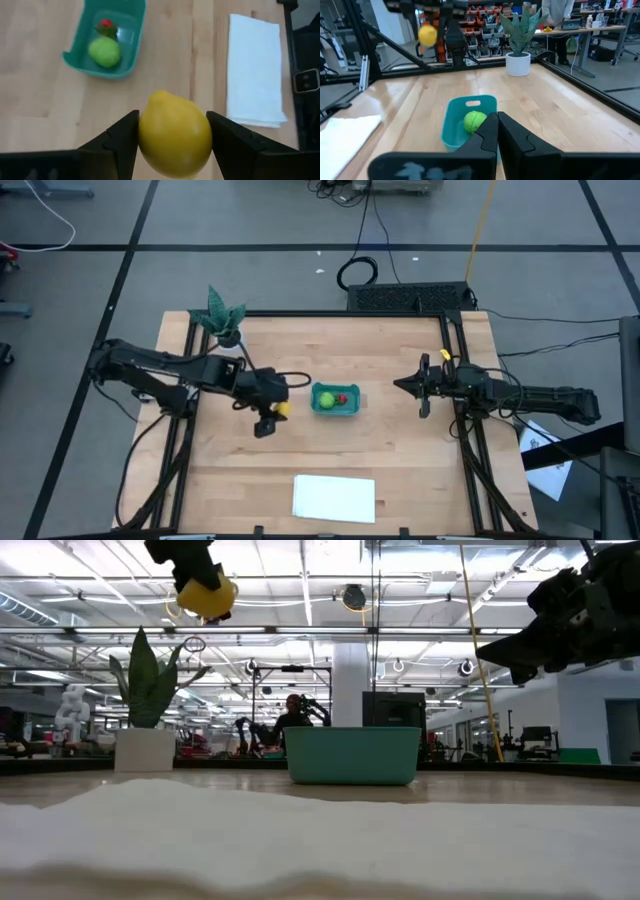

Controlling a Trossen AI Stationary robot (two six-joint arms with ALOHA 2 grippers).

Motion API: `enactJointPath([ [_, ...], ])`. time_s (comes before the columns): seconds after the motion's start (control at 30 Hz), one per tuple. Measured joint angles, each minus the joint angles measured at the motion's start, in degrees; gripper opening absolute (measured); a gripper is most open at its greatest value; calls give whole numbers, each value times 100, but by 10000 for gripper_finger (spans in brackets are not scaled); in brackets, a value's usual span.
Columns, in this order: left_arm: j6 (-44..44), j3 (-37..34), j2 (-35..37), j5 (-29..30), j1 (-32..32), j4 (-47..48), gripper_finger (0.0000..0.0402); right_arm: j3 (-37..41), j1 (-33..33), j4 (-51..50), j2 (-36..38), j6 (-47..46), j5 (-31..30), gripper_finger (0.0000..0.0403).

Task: Pick and placing Produce into tupperware
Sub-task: Put the yellow lemon into the green bin

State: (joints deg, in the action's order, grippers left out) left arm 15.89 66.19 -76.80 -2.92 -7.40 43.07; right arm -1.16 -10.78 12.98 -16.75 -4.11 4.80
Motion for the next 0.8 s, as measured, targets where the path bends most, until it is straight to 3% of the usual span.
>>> enactJointPath([
  [0.5,-1688,0,781,153,559,-367,214,-1,0,-58,-5,-39,-9,0],
  [0.8,-1864,0,1258,-192,1555,-384,214,1,0,-40,-5,4,-22,0],
])
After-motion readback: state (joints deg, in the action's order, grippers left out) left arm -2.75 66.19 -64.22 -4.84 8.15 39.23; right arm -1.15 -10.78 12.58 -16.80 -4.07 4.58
